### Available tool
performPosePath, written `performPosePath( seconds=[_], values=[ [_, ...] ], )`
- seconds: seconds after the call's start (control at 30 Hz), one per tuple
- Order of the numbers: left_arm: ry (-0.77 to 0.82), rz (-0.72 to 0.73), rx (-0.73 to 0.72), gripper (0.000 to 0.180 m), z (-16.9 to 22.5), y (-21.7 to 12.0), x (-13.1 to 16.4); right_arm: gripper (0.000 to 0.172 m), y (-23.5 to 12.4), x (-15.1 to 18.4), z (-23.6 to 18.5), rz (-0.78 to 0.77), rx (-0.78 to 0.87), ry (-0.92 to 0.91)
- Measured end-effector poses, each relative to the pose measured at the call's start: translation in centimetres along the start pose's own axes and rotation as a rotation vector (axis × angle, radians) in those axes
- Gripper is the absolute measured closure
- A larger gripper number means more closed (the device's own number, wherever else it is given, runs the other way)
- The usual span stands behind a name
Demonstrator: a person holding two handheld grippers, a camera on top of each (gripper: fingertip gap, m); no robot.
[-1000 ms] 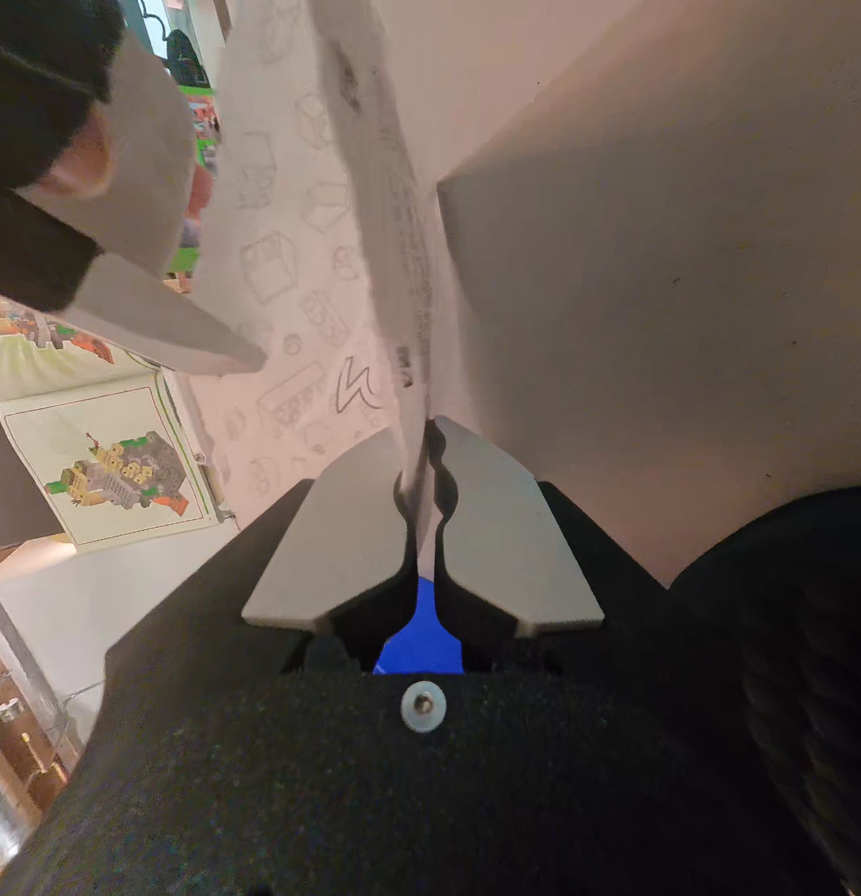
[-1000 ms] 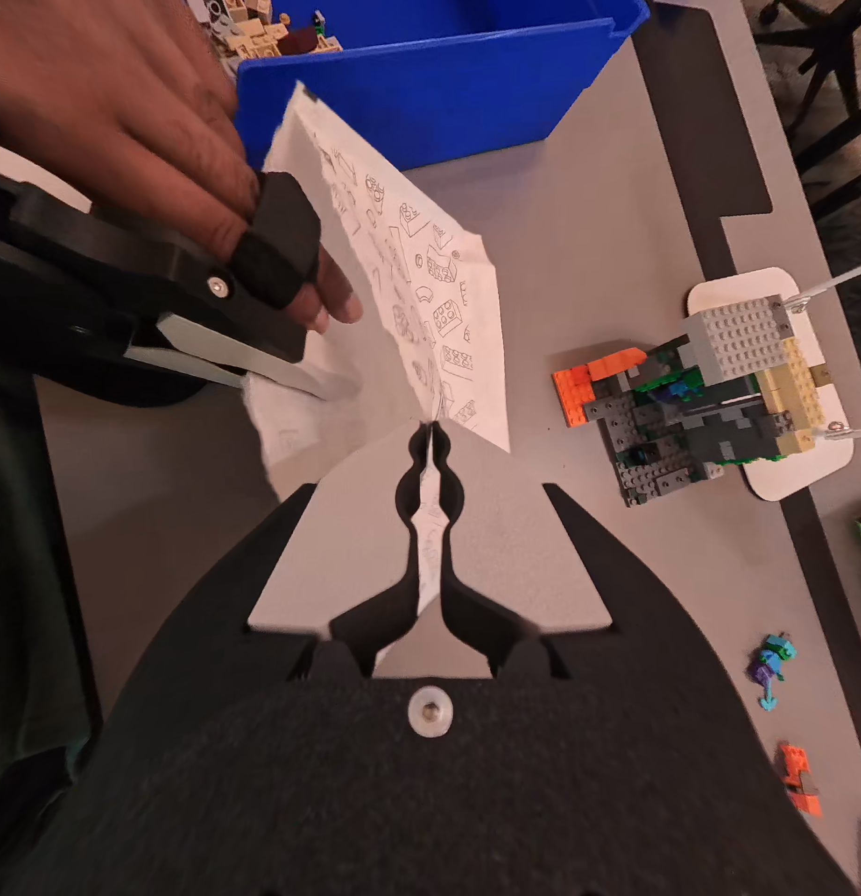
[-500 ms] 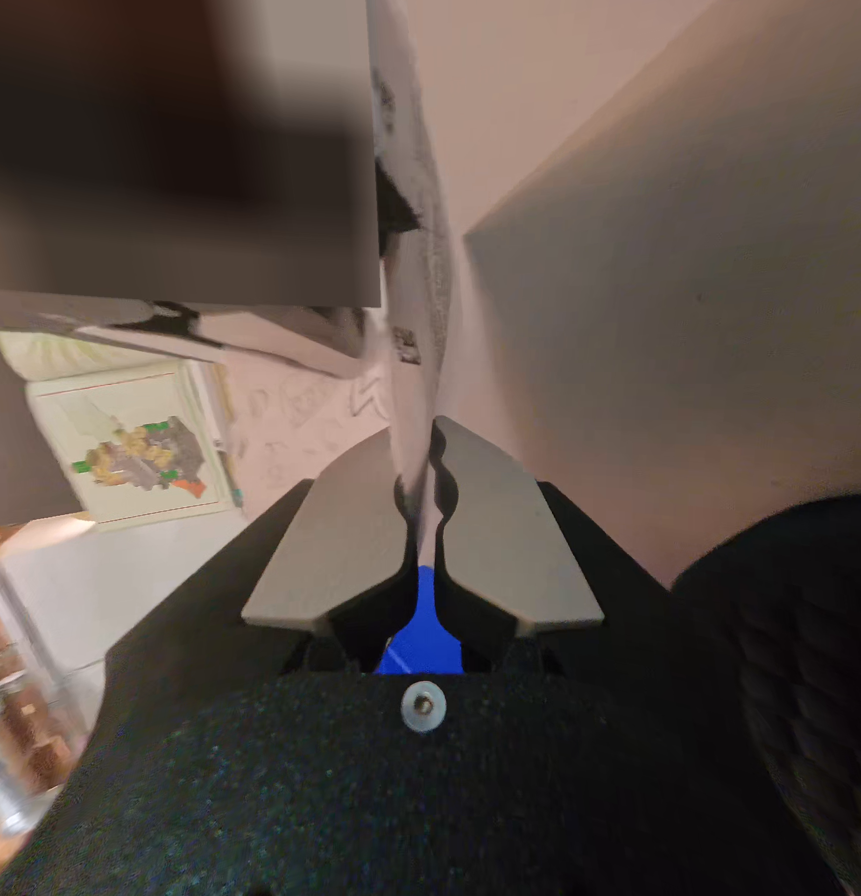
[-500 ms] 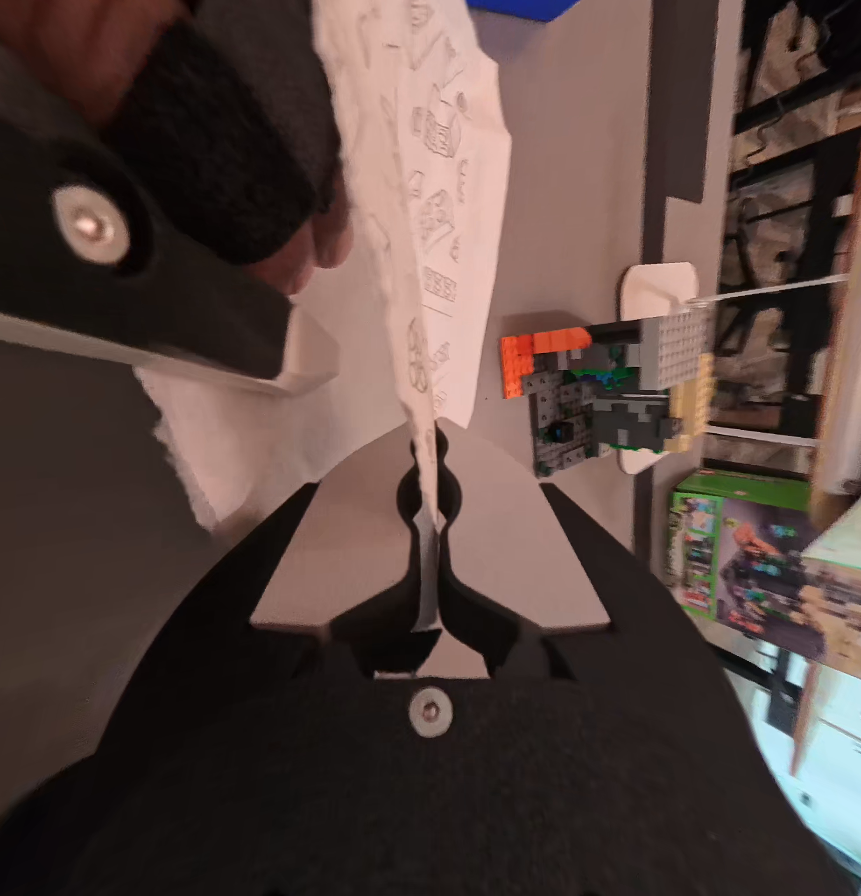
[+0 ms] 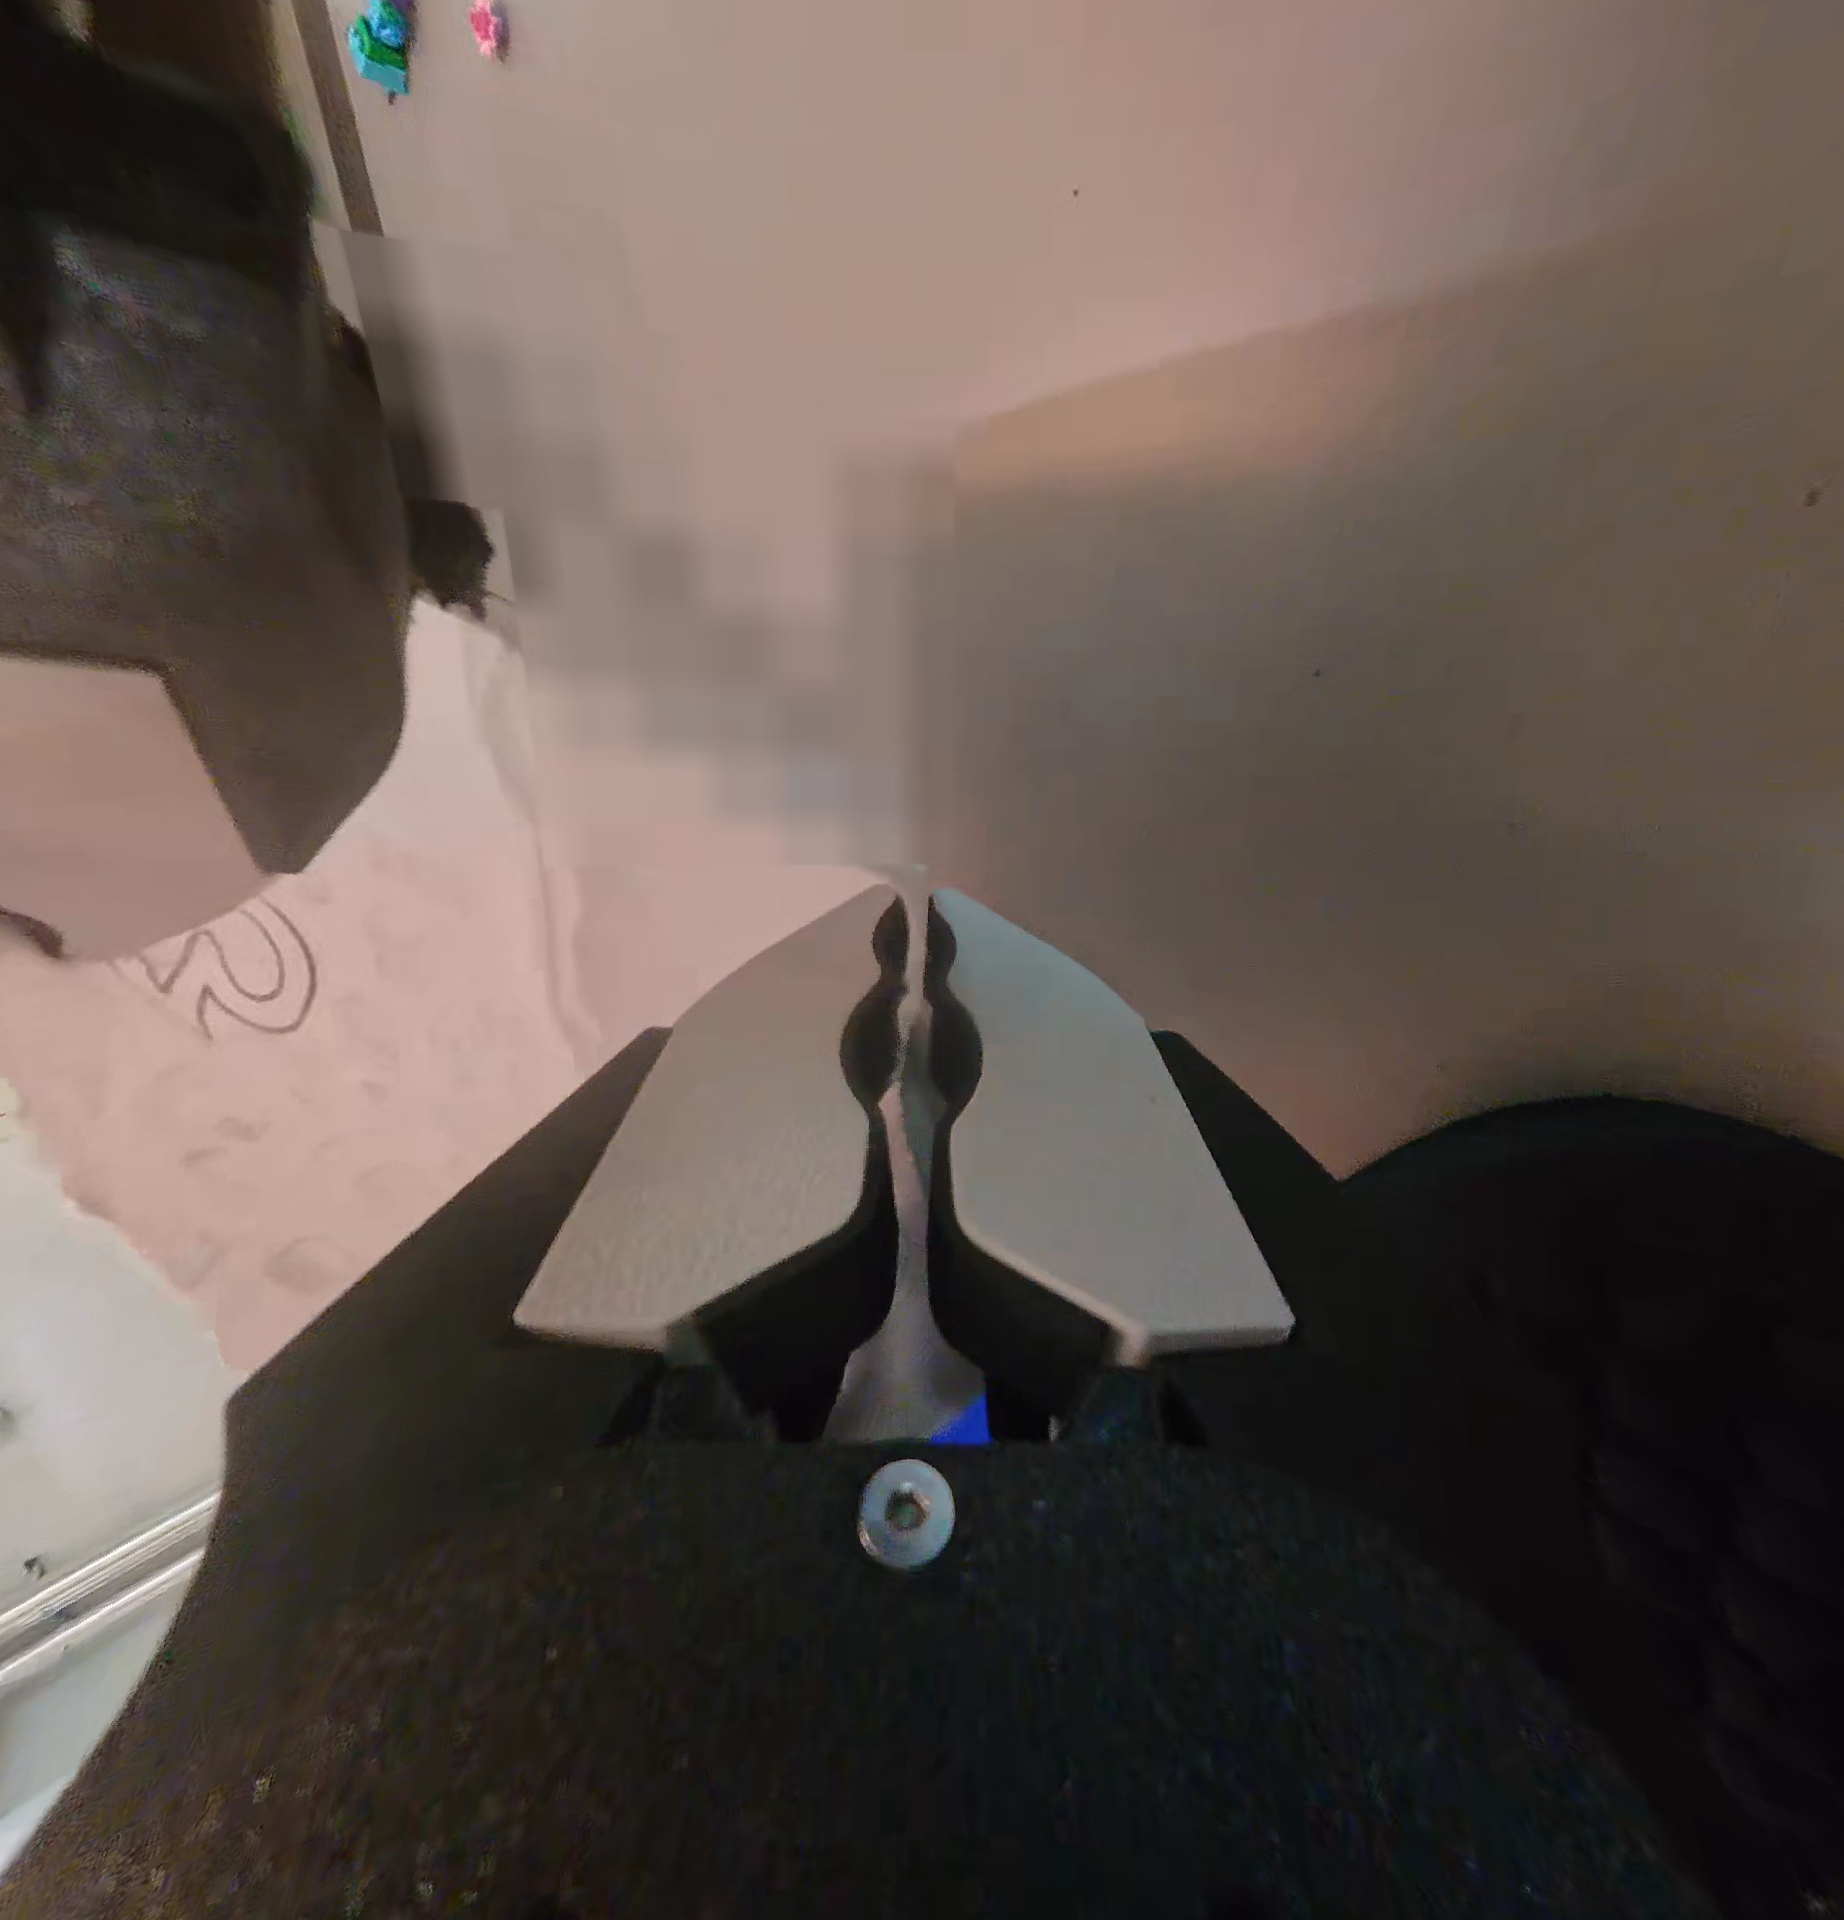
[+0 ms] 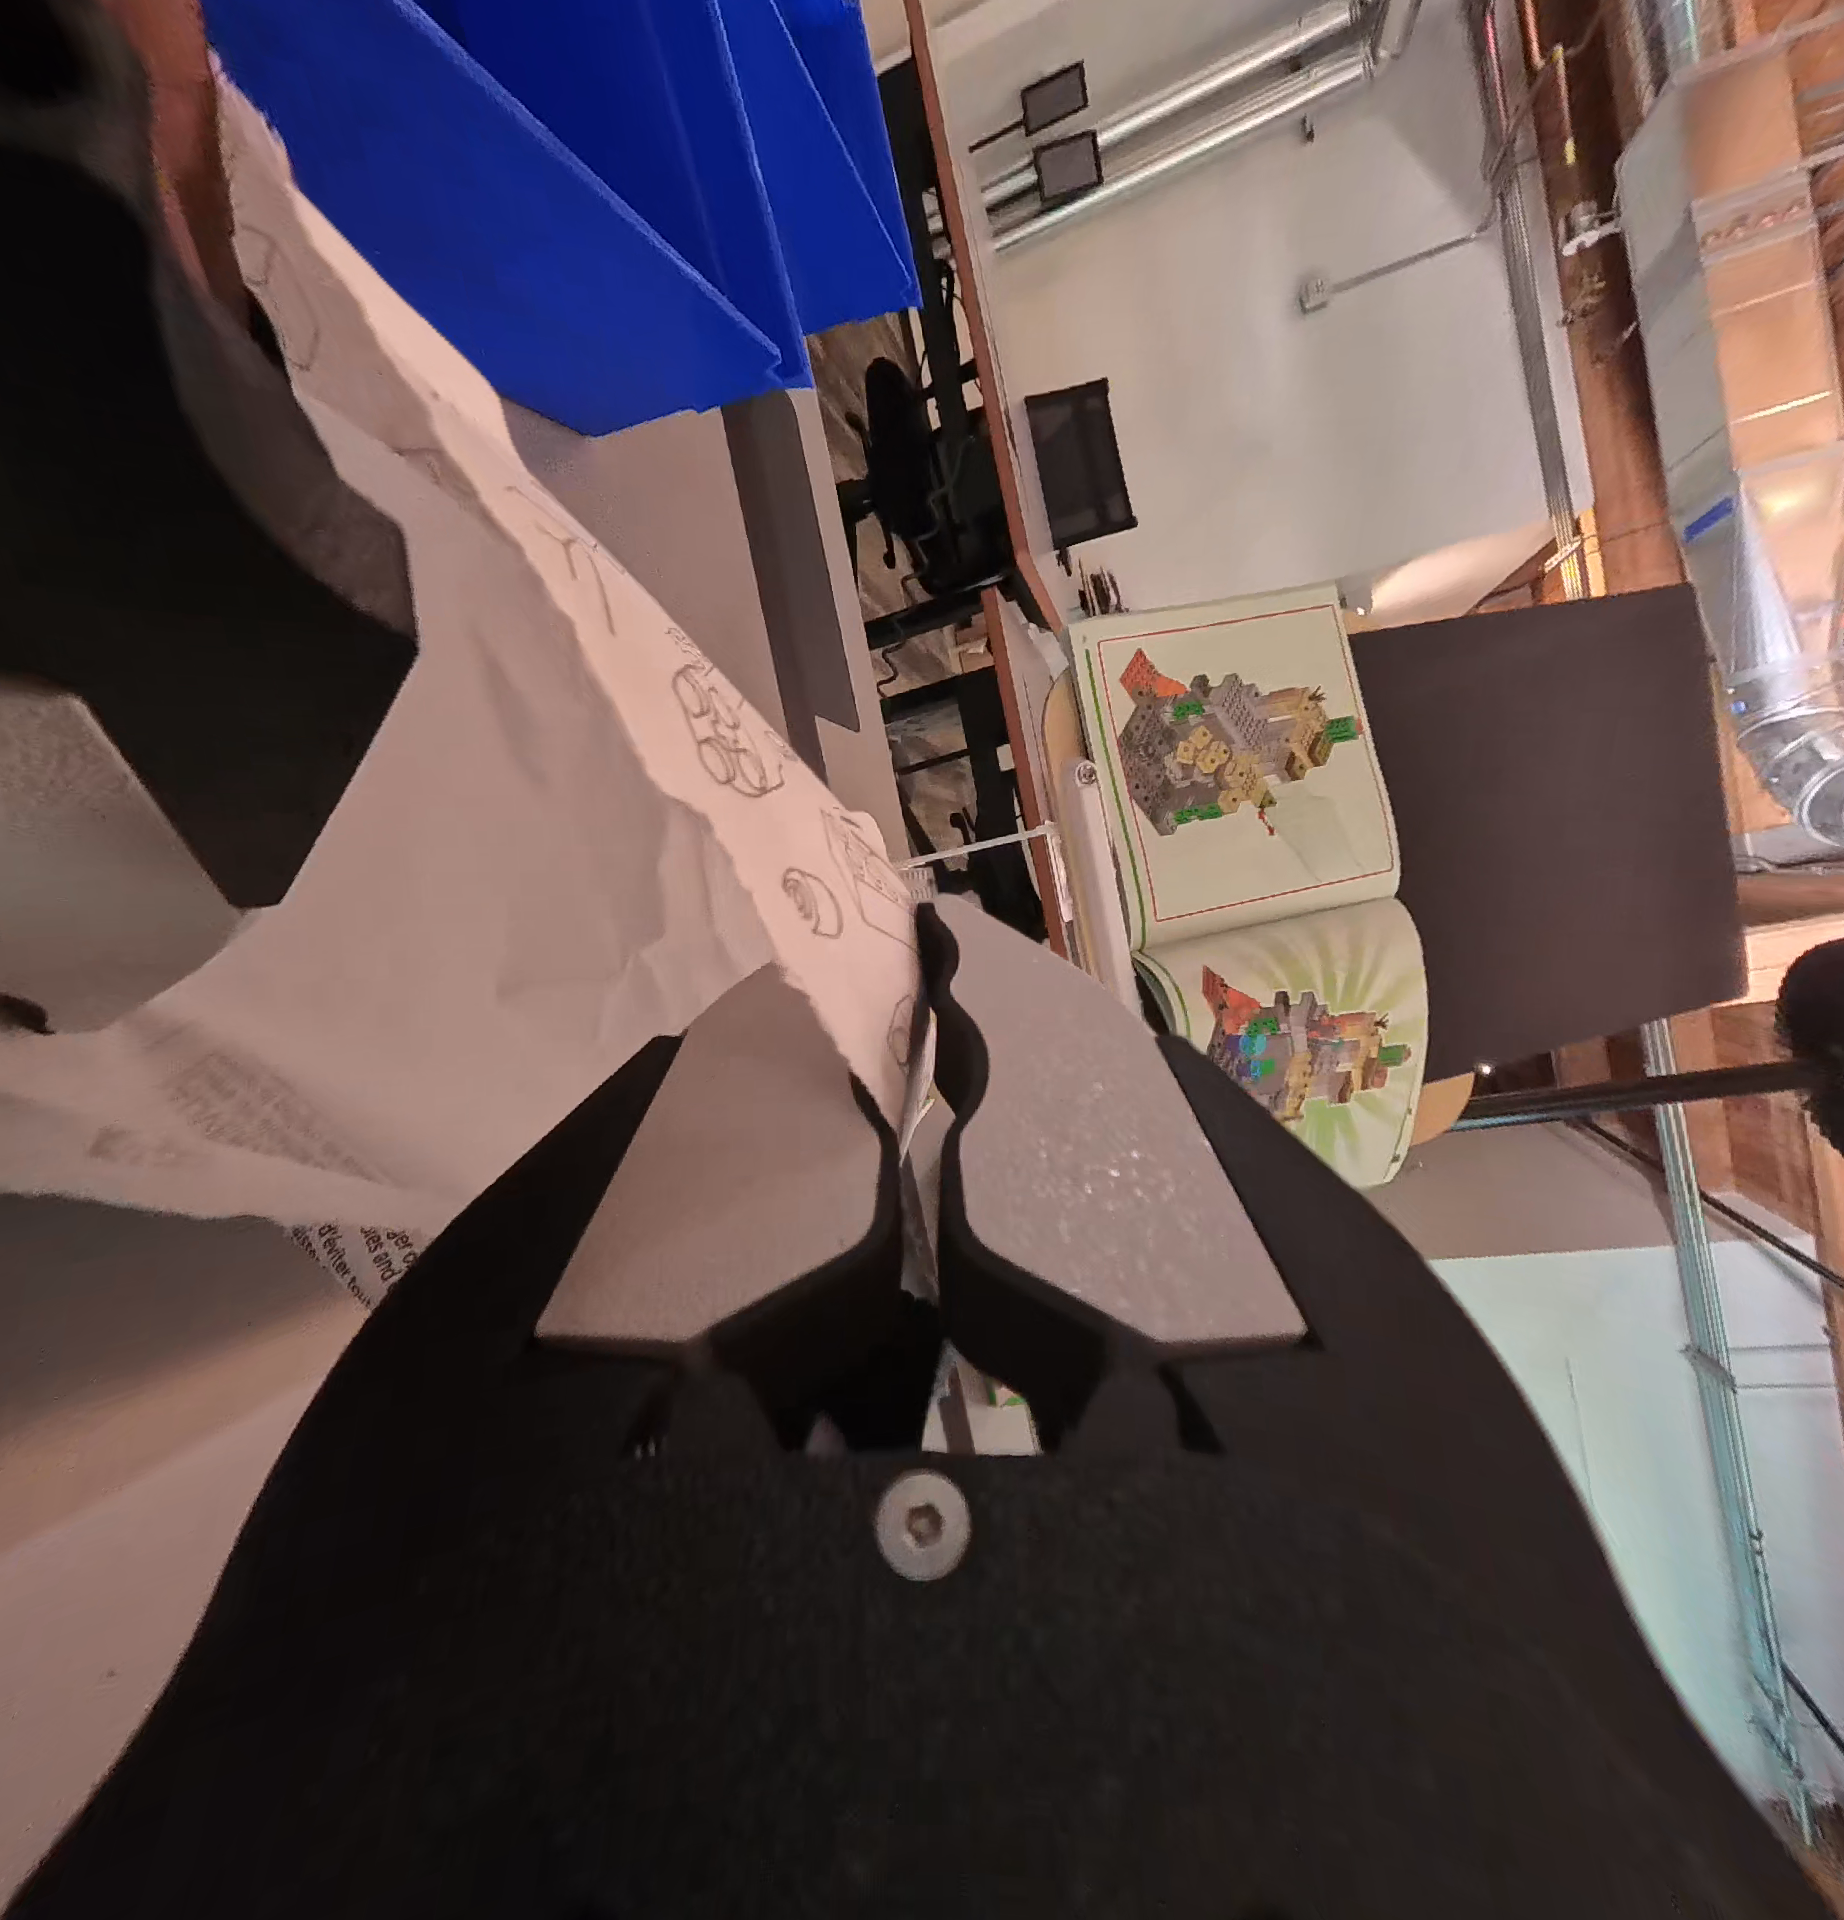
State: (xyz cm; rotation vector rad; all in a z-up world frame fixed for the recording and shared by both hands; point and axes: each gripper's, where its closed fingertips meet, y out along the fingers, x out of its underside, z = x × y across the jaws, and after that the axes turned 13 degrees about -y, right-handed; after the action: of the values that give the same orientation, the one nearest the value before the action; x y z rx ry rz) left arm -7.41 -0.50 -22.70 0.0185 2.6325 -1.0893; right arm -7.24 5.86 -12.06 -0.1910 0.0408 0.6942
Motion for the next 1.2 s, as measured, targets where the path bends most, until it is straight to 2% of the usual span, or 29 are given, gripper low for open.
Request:
performPosePath(
  seconds=[0.03,0.23,0.4,0.67,0.73,0.87,1.03,1.2],
  values=[
    [0.002,-0.004,0.008,0.180,0.1,0.0,0.0,0.172,0.0,0.1,-0.1,-0.005,-0.002,0.007],
    [0.014,0.015,0.074,0.180,1.2,-0.1,-0.7,0.172,0.1,0.7,0.1,-0.010,-0.060,0.175],
    [0.053,0.016,0.114,0.180,2.1,-0.2,-0.6,0.172,0.2,0.8,-0.6,-0.014,-0.111,0.198],
    [0.103,0.041,0.265,0.180,4.2,-1.6,-1.4,0.172,0.4,0.6,-0.9,-0.019,-0.147,0.228],
    [0.098,0.053,0.301,0.180,4.4,-1.8,-1.3,0.172,0.5,1.0,-1.6,-0.042,-0.208,0.237],
    [0.077,0.058,0.236,0.180,3.1,-1.5,-1.2,0.172,0.3,1.4,-1.6,-0.061,-0.221,0.227],
    [0.099,0.089,0.072,0.178,1.3,-1.2,-1.4,0.172,0.1,1.6,-2.9,-0.084,-0.378,0.297],
    [0.122,0.116,-0.027,0.175,0.1,-1.1,-1.5,0.171,-0.3,0.9,-4.7,-0.074,-0.543,0.332]
  ],
)
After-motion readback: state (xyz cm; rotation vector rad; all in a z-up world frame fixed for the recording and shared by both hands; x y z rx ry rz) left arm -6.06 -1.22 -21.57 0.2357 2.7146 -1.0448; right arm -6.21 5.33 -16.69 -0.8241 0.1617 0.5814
